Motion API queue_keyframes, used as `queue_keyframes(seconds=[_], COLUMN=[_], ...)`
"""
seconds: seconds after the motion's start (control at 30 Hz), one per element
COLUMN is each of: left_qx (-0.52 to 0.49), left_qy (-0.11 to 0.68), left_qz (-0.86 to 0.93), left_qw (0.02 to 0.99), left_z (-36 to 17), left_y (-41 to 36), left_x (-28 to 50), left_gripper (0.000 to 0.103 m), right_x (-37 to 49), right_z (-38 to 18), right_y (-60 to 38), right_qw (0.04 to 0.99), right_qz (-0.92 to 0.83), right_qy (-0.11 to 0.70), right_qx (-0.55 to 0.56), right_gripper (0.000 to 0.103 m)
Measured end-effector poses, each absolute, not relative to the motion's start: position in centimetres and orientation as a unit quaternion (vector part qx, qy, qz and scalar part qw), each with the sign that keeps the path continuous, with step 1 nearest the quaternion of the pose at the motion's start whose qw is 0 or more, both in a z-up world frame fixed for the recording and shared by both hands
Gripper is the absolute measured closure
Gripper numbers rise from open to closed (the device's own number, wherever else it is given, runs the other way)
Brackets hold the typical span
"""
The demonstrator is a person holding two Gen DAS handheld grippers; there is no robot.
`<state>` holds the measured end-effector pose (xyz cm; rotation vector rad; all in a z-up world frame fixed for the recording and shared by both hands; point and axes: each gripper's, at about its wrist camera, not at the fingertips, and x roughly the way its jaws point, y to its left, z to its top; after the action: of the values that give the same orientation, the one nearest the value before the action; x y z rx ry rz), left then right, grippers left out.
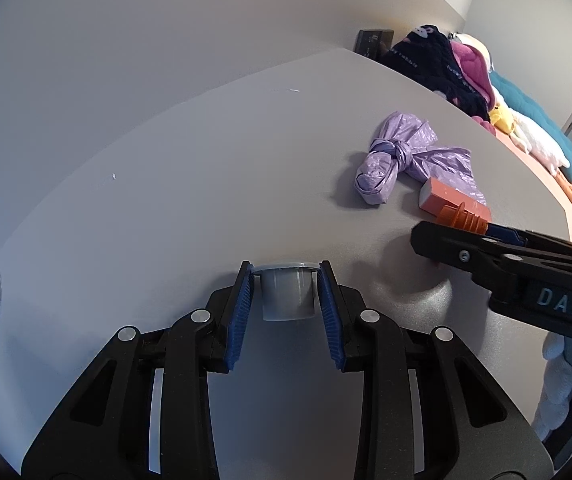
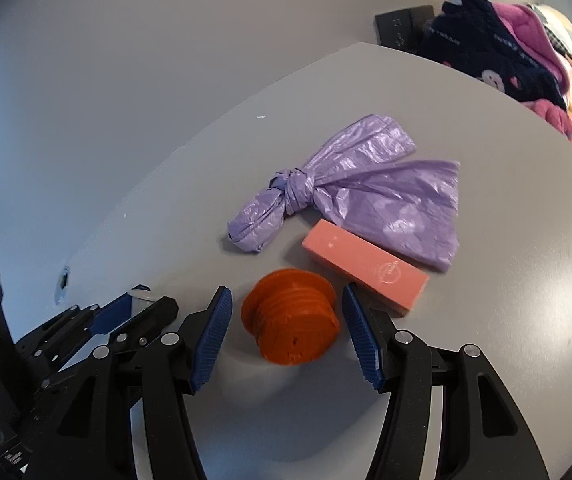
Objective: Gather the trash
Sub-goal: 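Grasp the small grey cup with the left tool while the right tool grasps the orange ribbed plug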
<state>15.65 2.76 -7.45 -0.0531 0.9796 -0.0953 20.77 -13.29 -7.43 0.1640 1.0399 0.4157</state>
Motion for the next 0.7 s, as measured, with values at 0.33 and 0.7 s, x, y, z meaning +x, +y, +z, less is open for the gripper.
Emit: queue_keyframes(seconds=[0.33,0.7], left_qx=[-0.026,-0.023], left_qy=[0.473,0.467], left_qz=[-0.051,-0.070], left_qw=[0.879,0.881], left_z=[-7.2,-5.8], left_y=[2.2,0.5], left_x=[15.3,13.9], left_gripper=[0.071,0.071], right_x=[18.9,16.4], right_z=[-7.0,-4.9], right_y=[-14.1,-16.7], right_qw=[0.836,0.844], right_qz=[0.209,0.203], right_qy=[0.501,0.487], right_qx=[0.079,0.095], right_gripper=[0.058,0.058])
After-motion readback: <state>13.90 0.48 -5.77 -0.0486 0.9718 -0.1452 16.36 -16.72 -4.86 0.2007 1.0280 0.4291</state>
